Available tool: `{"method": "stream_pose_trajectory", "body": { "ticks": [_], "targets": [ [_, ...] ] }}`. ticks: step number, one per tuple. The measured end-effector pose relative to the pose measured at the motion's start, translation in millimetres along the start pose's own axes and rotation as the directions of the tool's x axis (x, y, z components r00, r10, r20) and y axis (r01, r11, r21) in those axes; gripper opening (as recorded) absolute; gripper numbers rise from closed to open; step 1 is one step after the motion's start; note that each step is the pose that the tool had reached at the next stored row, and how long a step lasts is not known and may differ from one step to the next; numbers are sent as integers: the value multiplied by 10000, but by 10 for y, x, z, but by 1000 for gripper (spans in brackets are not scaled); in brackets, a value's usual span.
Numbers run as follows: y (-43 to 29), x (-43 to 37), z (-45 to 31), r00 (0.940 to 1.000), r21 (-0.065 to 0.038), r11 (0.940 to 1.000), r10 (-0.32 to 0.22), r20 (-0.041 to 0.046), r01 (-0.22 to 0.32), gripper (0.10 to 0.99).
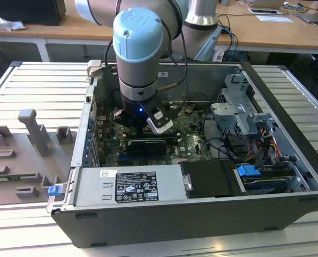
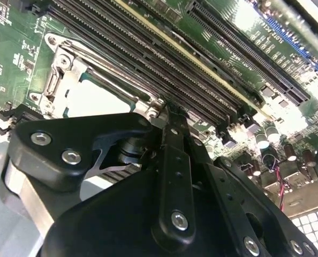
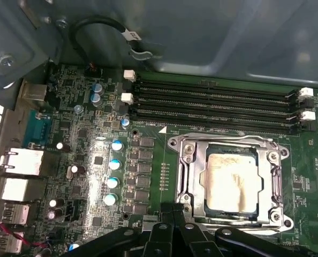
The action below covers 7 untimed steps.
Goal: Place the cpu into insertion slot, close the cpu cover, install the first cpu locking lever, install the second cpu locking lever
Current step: 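Install the second cpu locking lever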
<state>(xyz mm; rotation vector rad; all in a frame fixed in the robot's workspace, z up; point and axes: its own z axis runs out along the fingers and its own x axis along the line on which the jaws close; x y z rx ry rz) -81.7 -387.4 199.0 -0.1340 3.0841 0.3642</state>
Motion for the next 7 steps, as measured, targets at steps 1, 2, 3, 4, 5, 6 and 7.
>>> {"method": "stream_pose_trajectory", "body": {
  "ticks": [1,2,3,4,5,6,7],
  "targets": [
    [5,-1,-17,10000,-6,10000,0,3,0,106],
    [11,-2,-41,10000,-2,10000,1,2,-1,106],
    [18,-3,-76,10000,0,10000,2,1,-2,106],
    [22,-3,-92,10000,0,10000,2,2,-2,106],
    [26,-4,-109,10000,0,10000,3,1,-3,106],
    [33,-5,-137,10000,0,10000,2,2,-2,106],
    [54,-9,-226,10000,0,10000,2,1,-2,106]
  ]
}}
